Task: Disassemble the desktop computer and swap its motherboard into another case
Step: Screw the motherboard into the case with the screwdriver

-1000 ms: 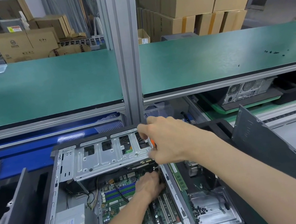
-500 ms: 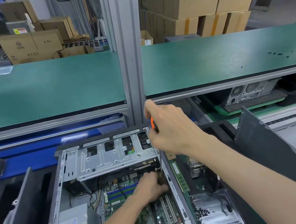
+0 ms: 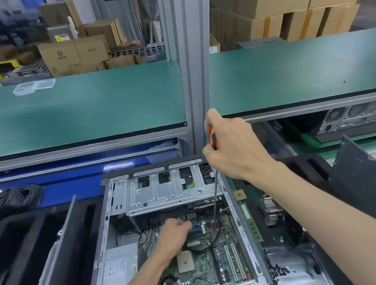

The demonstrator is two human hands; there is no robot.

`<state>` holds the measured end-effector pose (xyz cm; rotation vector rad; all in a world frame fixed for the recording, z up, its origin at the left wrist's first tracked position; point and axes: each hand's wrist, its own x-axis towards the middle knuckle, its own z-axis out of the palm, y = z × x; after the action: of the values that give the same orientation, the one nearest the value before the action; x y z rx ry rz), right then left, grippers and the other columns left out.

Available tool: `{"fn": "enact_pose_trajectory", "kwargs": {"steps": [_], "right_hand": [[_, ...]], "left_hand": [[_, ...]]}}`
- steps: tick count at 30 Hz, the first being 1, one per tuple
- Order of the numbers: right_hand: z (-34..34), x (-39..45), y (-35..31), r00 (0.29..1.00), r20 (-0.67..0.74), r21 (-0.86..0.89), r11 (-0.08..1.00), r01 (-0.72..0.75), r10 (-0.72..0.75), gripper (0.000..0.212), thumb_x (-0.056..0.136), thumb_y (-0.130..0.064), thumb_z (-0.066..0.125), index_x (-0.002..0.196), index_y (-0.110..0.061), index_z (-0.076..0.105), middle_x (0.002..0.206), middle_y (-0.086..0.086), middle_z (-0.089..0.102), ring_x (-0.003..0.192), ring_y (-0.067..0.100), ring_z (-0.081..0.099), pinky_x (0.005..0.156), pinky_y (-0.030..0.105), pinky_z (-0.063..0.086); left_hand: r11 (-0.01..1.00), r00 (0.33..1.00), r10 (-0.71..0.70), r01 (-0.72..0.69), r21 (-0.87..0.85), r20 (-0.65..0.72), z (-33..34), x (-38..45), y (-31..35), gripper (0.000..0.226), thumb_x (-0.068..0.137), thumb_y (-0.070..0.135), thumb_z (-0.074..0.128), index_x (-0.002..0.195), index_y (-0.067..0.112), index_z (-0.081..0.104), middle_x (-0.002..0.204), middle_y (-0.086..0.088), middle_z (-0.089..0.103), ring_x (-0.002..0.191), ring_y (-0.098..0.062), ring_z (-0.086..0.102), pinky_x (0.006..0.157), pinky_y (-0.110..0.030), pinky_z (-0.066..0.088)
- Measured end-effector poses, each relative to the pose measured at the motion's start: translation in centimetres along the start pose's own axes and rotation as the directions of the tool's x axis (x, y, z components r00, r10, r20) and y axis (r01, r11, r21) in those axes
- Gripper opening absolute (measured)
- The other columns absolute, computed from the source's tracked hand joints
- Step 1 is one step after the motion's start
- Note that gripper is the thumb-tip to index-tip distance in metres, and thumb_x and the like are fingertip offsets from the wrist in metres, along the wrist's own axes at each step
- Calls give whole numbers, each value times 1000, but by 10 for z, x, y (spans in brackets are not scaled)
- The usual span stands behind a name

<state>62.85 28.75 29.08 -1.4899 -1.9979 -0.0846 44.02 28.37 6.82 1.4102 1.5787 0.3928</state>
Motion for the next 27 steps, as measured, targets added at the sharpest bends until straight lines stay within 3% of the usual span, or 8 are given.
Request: {"fn": "enact_pose_trajectory", "kwargs": {"steps": [3, 7, 10, 14, 16, 21, 24, 27], "right_hand": [[9, -5, 1, 1000, 11, 43, 999, 21, -21, 24, 77, -11, 58, 91, -18, 40, 59, -5, 51, 58, 23, 48, 58, 35, 36], [18, -9, 2, 1000, 15, 86, 996, -1, 0, 24, 78, -10, 59, 90, -19, 40, 60, -5, 52, 59, 23, 50, 59, 37, 44], [25, -10, -2, 999, 32, 101, 995, 0, -3, 25, 78, -10, 59, 90, -20, 39, 59, -6, 51, 59, 23, 50, 61, 40, 47], [32, -11, -8, 999, 46, 118, 993, 13, -19, 26, 78, -11, 59, 90, -21, 39, 57, -7, 47, 55, 20, 47, 61, 41, 49], [35, -12, -10, 998, 53, 121, 992, 23, -30, 25, 80, -10, 59, 91, -19, 39, 56, -7, 45, 53, 15, 45, 61, 40, 48], [42, -16, -12, 997, 72, 136, 991, 18, -28, 23, 82, -10, 59, 91, -18, 40, 62, -8, 48, 60, 22, 50, 59, 37, 42], [45, -21, -11, 996, 89, 134, 991, 2, -15, 23, 83, -11, 59, 93, -19, 40, 65, -8, 48, 63, 24, 52, 60, 37, 45], [46, -22, -9, 995, 103, 131, 991, -13, -1, 23, 84, -11, 61, 94, -19, 41, 67, -8, 48, 63, 23, 53, 60, 39, 48]], "left_hand": [[984, 992, -105, 92, -152, -77, -11, 4, -4, 29, 95, 21, 55, 70, 14, 67, 46, 2, 46, 34, -14, 28, 39, -20, 21], [872, 966, -260, 243, -425, 19, -13, 7, -6, 31, 100, 22, 48, 79, 6, 66, 48, 4, 31, 39, -14, 23, 41, -21, 18], [986, 977, -166, 168, -2, -133, -15, 3, -3, 19, 78, 11, 61, 60, 10, 54, 51, 2, 43, 44, -16, 37, 45, -23, 26], [862, 990, -22, 88, 499, -136, -13, -8, -14, 11, 73, 6, 55, 66, 13, 50, 63, -1, 50, 56, -17, 49, 49, -27, 43], [827, 987, 5, 86, 556, -160, -12, -8, -17, 11, 79, 5, 57, 80, 13, 66, 76, -4, 61, 74, -22, 61, 66, -35, 57], [830, 993, 95, -44, 555, -64, -9, -1, -20, 42, 81, -2, 54, 98, 29, 77, 116, -4, 71, 104, -24, 67, 79, -33, 56], [763, 991, 129, -124, 634, 38, -6, 0, -22, 50, 83, 0, 51, 114, 32, 74, 123, -3, 70, 111, -26, 65, 92, -38, 56], [728, 995, 97, -66, 683, -7, -6, -3, -22, 41, 83, 5, 51, 112, 27, 71, 116, -8, 68, 105, -29, 64, 86, -40, 56]]}}
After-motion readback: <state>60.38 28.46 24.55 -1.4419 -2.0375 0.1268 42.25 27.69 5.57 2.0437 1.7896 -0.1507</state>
